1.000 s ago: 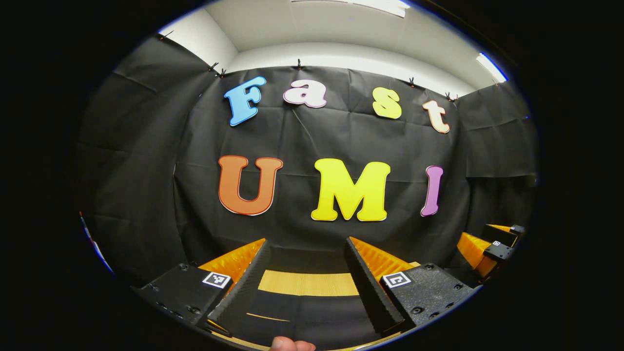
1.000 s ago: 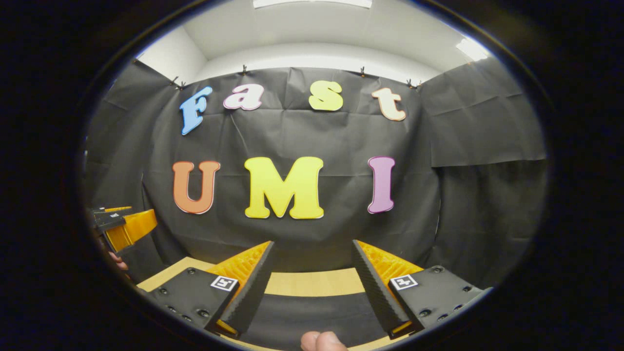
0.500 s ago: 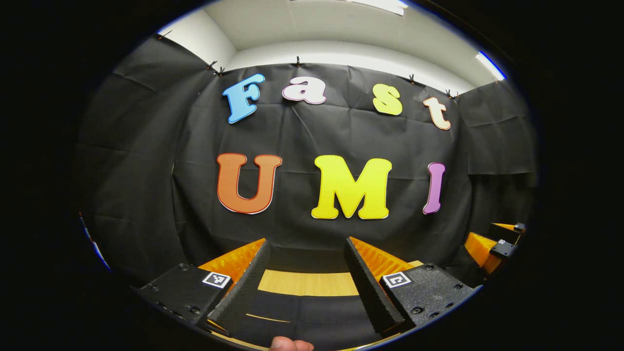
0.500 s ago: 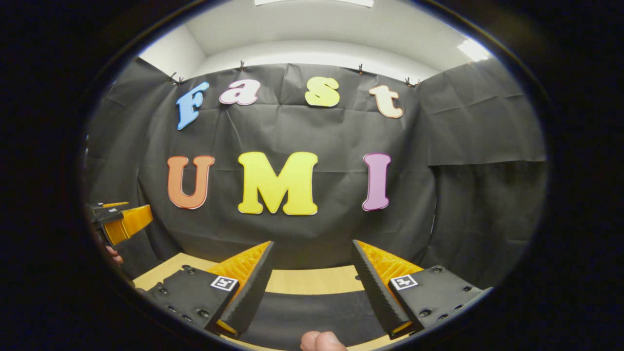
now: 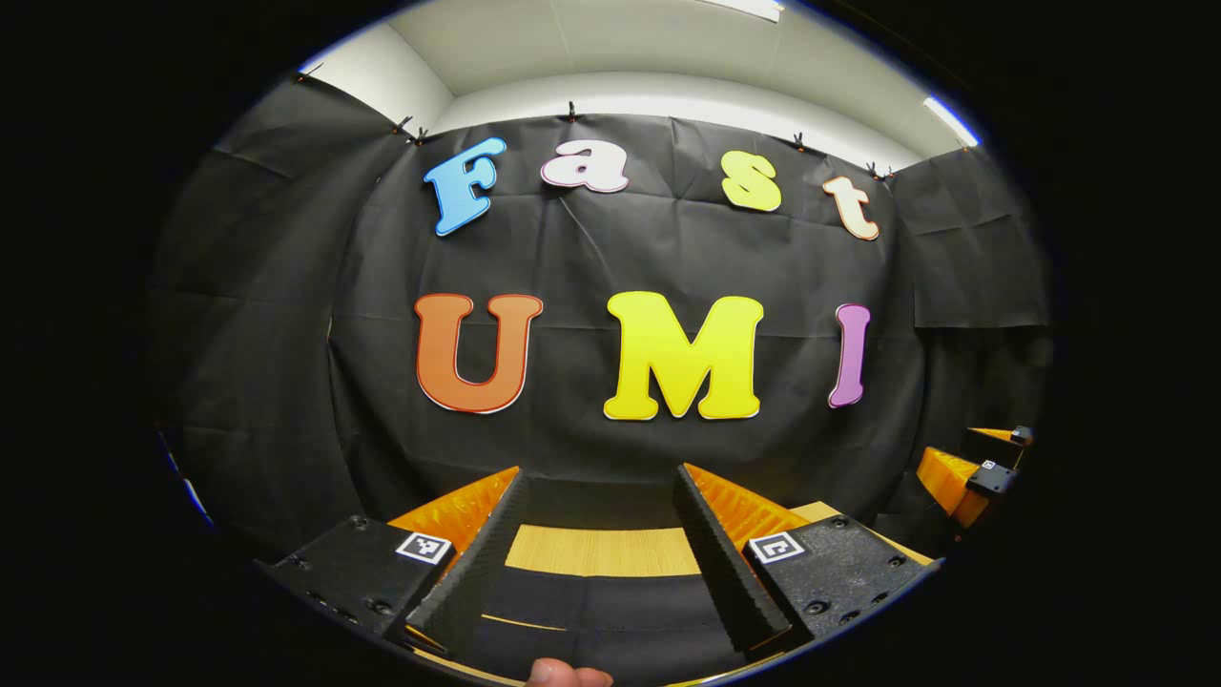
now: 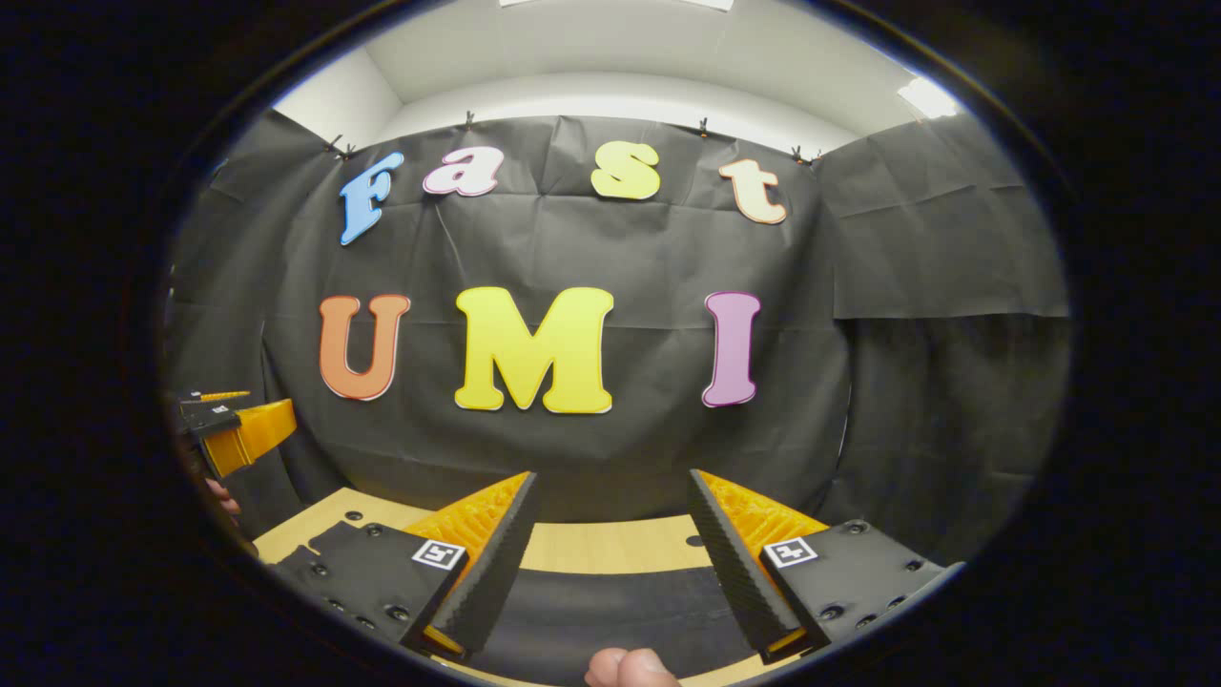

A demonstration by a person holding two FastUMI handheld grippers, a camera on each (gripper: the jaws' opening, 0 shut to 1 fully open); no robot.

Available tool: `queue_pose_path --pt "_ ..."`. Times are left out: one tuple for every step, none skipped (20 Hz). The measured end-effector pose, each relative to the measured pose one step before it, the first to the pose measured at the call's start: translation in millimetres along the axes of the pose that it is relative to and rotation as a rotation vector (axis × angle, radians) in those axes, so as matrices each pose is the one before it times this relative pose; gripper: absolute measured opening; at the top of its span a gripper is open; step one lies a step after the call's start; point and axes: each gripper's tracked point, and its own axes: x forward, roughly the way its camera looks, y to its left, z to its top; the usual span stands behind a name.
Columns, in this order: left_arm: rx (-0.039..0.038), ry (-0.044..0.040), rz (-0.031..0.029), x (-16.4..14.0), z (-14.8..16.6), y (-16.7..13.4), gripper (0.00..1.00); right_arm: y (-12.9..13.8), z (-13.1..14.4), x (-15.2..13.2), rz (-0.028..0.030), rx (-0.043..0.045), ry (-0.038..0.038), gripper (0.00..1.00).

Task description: Grasp the waist and the cuffs of the jeans and fold them to make the two legs overlap; first hold the waist and fold one-third of the jeans toward the cuffs, then hold the cuffs and fold the remaining one-third in the same direction to finish folding.

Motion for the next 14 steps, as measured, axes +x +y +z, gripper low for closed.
queue_pose_path --pt "-0.00478 -0.00329 0.01131 0.99 0.00 0.28 0.97 -4.41 1.04 2.73 0.00158 -0.00066 -0.00353 1.00" --pt "-0.00598 0.00074 0.00594 1.23 -0.49 -2.25 0.89 -4.68 -1.80 2.77 0.00333 0.00274 -0.00098 0.97" --pt "-0.00318 0.00487 0.01039 0.14 -1.80 -0.72 0.97 -5.90 -1.88 4.24 0.00321 0.00462 0.00464 0.97" --pt "0.00042 0.00716 0.01268 -0.45 -4.58 1.33 0.97 -6.22 -3.38 3.86 0.00377 0.00399 0.00729 0.97" --pt "0.00113 0.01288 0.01497 -0.62 -4.71 1.47 0.97 -7.59 -2.61 3.15 0.00200 0.00396 0.00700 0.97" --pt "-0.00152 0.01241 0.01960 -0.50 -4.93 1.96 0.97 -7.54 -3.79 3.14 0.00274 0.00319 0.00889 0.97" --pt "-0.00299 0.02283 0.02041 0.24 -7.82 3.49 0.89 -8.62 -3.69 3.00 0.00115 -0.00130 0.00847 0.97" --pt "0.00043 0.03196 0.02166 -0.93 -11.96 3.32 0.97 -7.69 -5.65 3.23 -0.00060 -0.00538 0.00761 0.97" --pt "-0.00096 0.02698 0.02007 -0.45 -12.42 4.69 0.97 -8.67 -6.62 4.51 -0.00544 -0.00761 0.01845 0.97" --pt "0.00096 0.03025 0.01905 -1.15 -10.06 6.61 0.98 -8.70 -9.92 2.73 -0.00912 -0.00484 0.02635 0.94" --pt "0.00066 0.02599 0.01613 -0.56 -8.81 6.22 0.97 -8.37 -8.22 1.66 -0.01217 -0.00124 0.02850 0.94" --pt "-0.00322 0.01697 0.01506 -0.03 -5.21 5.87 0.97 -8.08 -8.50 2.52 -0.01376 -0.00184 0.02503 0.97" --pt "-0.00796 0.02028 0.01263 1.55 -6.94 7.28 0.97 -8.12 -8.07 2.03 -0.01482 -0.00476 0.02471 0.94" --pt "-0.01316 0.02503 0.01186 1.82 -7.05 7.97 0.97 -6.48 -8.79 2.01 -0.01386 -0.00719 0.02627 0.94"
